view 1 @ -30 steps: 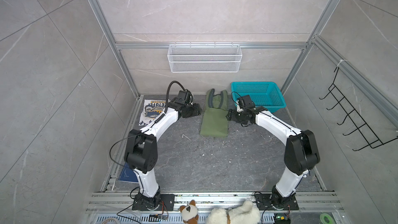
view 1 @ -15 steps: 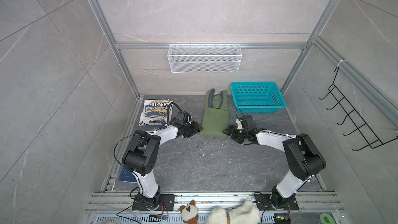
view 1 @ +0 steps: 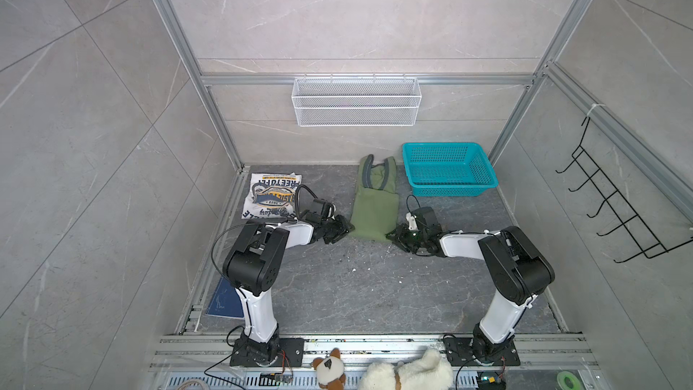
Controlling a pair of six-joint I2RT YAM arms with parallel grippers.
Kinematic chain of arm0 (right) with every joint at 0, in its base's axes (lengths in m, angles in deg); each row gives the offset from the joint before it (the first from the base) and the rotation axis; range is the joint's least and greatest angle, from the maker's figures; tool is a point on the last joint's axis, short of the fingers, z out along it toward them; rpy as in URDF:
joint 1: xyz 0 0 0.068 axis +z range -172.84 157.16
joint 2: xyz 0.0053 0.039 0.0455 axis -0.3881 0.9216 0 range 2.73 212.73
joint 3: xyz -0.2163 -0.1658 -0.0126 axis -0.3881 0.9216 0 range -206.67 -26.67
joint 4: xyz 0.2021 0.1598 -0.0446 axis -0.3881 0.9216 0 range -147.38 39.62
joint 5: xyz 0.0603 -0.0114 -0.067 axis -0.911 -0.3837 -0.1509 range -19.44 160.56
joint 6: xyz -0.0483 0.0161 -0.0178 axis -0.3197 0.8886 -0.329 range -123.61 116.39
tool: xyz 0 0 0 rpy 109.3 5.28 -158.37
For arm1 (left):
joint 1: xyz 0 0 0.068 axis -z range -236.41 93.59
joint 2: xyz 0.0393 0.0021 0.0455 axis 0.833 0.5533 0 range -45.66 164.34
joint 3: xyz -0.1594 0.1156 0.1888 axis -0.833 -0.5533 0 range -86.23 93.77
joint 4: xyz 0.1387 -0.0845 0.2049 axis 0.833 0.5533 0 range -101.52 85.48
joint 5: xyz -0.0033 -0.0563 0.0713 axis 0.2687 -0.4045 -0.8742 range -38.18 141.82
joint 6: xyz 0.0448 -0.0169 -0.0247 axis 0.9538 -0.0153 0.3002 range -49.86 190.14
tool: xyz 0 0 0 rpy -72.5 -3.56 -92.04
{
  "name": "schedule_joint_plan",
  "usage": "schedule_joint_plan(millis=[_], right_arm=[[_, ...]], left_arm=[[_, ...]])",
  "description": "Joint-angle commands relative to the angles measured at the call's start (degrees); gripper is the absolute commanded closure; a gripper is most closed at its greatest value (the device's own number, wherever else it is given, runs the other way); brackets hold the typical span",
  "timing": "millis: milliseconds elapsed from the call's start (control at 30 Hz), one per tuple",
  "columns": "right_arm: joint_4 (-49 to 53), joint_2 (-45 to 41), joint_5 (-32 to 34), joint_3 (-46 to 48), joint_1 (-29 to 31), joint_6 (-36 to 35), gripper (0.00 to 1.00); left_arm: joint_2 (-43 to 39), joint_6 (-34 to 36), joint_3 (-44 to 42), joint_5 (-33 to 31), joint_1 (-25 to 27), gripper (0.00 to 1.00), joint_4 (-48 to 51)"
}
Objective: Fold and stack the tank tops
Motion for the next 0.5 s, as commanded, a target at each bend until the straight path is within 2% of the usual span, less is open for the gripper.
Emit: schedule_joint_plan(millis=[0, 167, 467], right_arm=[[-0.4, 0.61, 1.32, 1.33, 0.31, 0.69, 0.69], [0.05, 0.37, 1.84, 1.31, 0.31, 0.56, 0.78], [3.76, -3.91, 2.85, 2.08, 0.31, -1.13, 0.95]], left_arm=[[1.27, -0.7, 0.38, 1.77, 0.9, 0.55, -1.47], [0.97, -0.89, 0.49, 1.04, 2.33, 0.62, -1.23], [-2.78, -1.48, -1.56, -1.54, 4.58, 0.88, 0.12]])
